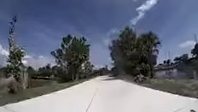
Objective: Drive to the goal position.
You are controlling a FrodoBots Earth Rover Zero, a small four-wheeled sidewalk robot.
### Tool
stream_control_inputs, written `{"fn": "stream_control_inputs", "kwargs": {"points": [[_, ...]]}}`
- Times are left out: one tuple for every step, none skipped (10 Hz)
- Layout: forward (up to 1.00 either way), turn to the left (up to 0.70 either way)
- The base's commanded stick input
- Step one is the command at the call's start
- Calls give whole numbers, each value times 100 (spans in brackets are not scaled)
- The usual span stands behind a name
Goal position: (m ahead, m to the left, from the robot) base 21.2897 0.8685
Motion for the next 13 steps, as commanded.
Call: {"fn": "stream_control_inputs", "kwargs": {"points": [[85,0],[85,0],[85,0],[85,0],[85,0],[85,0],[85,0],[85,0],[85,0],[85,9],[85,22],[85,30],[85,0]]}}
